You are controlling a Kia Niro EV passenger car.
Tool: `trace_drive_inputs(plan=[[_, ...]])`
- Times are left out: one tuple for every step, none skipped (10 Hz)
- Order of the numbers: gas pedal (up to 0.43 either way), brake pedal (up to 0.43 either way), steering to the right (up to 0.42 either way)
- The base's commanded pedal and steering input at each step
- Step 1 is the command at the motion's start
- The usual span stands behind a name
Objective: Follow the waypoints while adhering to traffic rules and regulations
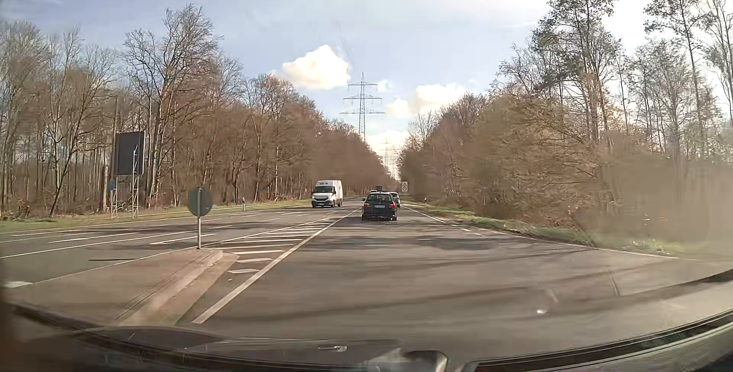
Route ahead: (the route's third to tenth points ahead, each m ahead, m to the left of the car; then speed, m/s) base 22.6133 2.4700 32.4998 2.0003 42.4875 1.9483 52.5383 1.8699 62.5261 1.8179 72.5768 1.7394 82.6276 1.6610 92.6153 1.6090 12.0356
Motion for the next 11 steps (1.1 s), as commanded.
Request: trace_drive_inputs(plan=[[0.339, 0.0, -0.011], [0.339, 0.0, -0.011], [0.339, 0.0, -0.009], [0.339, 0.0, -0.009], [0.339, 0.0, -0.009], [0.339, 0.0, -0.008], [0.339, 0.0, -0.008], [0.339, 0.0, -0.007], [0.339, 0.0, -0.006], [0.339, 0.0, -0.004], [0.339, 0.0, -0.002]])
